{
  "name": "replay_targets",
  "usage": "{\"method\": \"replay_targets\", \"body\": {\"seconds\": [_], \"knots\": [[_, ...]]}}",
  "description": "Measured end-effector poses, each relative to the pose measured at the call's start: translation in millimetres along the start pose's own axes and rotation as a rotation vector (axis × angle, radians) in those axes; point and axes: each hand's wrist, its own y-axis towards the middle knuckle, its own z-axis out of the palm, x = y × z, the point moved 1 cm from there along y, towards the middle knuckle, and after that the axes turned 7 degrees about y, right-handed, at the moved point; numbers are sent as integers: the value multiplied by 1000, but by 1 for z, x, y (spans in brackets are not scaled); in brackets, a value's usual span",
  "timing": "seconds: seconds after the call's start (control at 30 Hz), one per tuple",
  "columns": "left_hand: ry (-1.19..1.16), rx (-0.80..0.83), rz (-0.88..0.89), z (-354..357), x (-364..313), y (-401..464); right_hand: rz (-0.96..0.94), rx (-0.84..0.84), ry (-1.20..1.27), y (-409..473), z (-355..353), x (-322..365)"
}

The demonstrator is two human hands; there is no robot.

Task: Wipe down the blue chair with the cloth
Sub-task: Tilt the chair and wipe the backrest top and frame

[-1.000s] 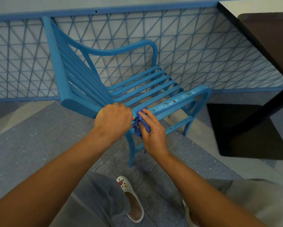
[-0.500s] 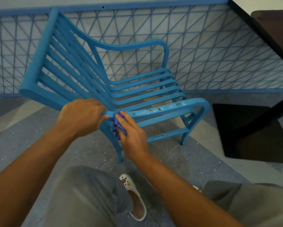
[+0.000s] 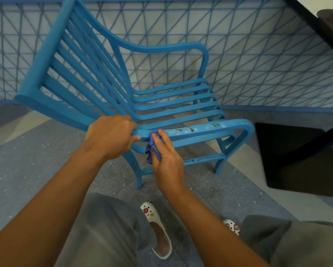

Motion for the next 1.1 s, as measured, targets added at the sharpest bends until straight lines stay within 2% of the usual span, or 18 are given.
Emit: {"method": "replay_targets", "body": {"seconds": [0.2, 0.33, 0.47, 0.57, 0.73, 0.87, 1.1], "knots": [[-11, -6, 23, 2, 1, 2, -106, 120, -16, 8, -4, -5], [-25, 6, 23, 4, 1, 3, -84, 74, 7, 9, -31, -29], [-46, 7, 15, 6, 1, 4, -10, 39, 129, 3, -17, -16], [-37, -5, 21, 7, 0, 3, -2, 136, 72, 6, -16, 0], [-48, -19, 27, 12, -2, 3, -27, 339, 56, 18, -63, 11], [-88, -35, 19, 17, -6, 5, -35, 437, 16, 13, -99, 0], [-173, 18, 2, 25, -25, 19, -124, 380, 22, 26, -108, -5]]}}
